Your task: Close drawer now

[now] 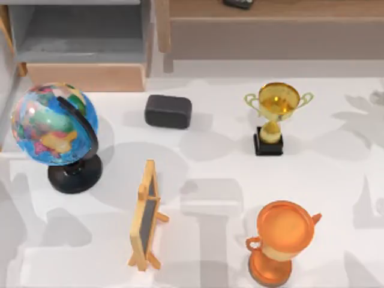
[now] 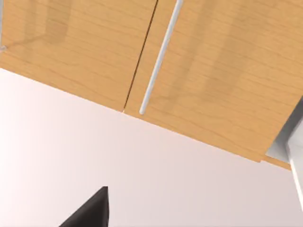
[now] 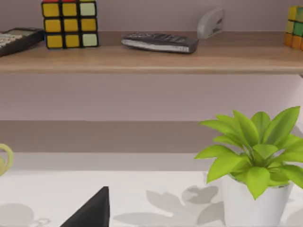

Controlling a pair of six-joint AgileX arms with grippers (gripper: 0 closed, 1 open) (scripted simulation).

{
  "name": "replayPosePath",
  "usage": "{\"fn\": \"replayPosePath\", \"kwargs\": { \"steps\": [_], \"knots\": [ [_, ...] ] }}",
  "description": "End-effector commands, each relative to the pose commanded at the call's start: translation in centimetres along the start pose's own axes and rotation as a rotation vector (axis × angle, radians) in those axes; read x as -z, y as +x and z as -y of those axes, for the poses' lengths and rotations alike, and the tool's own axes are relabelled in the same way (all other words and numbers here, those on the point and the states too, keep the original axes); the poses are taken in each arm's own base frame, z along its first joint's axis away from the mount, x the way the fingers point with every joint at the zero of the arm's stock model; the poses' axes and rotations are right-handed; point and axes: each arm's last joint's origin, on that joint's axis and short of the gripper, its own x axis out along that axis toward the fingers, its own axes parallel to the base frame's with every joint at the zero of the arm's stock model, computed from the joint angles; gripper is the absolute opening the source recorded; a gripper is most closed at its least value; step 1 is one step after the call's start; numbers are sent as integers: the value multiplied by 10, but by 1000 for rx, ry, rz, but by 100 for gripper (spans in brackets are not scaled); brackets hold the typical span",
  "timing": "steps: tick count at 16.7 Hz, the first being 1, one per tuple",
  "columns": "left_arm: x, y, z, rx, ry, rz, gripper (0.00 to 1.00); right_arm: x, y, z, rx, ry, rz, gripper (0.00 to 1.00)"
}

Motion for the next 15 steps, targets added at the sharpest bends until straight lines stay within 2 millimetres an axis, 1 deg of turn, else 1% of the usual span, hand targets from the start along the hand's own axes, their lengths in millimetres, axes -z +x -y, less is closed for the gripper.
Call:
{"fn": "replayPosePath", "kwargs": {
  "steps": [3, 6, 9, 15],
  "knots": [
    [26, -10, 16, 65, 173, 41, 100, 0, 0, 0, 0, 0, 0, 100],
    [40, -12, 35, 129, 273, 108, 100, 0, 0, 0, 0, 0, 0, 100],
    [45, -12, 47, 162, 311, 152, 100, 0, 0, 0, 0, 0, 0, 100],
    [44, -11, 48, 165, 311, 156, 100, 0, 0, 0, 0, 0, 0, 100]
  ]
}}
